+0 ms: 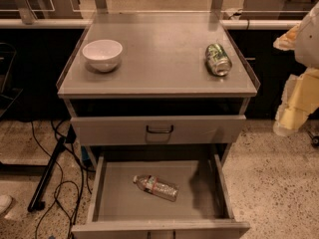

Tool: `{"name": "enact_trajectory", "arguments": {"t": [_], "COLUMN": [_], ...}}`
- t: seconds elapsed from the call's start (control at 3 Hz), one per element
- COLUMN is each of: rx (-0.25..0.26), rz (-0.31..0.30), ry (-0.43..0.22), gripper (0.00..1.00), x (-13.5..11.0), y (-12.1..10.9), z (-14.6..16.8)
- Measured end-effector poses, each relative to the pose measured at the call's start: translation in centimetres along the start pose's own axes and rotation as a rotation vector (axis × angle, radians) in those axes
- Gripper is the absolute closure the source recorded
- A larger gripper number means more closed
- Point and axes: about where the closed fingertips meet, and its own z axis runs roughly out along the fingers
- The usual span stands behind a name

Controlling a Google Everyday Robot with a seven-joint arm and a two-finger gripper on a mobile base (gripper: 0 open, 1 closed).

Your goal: Pick water bottle from middle drawer and place on counter

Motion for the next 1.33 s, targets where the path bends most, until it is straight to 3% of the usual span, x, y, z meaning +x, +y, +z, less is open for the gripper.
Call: {"name": "enact_trajectory", "arguments": {"t": [0.33,0.67,1.0,1.33], "rx": [0.0,-0.009,-0.035,-0.068], "rz": [0.001,0.022,0.065,0.11], "ry": [0.001,0.013,0.03,0.03], "gripper": [0.0,0.0,0.0,0.0], "x": [0.1,1.7,3.5,3.3], "y": [0.1,1.5,2.9,3.9], "z": [0.1,1.9,4.6,6.6]}}
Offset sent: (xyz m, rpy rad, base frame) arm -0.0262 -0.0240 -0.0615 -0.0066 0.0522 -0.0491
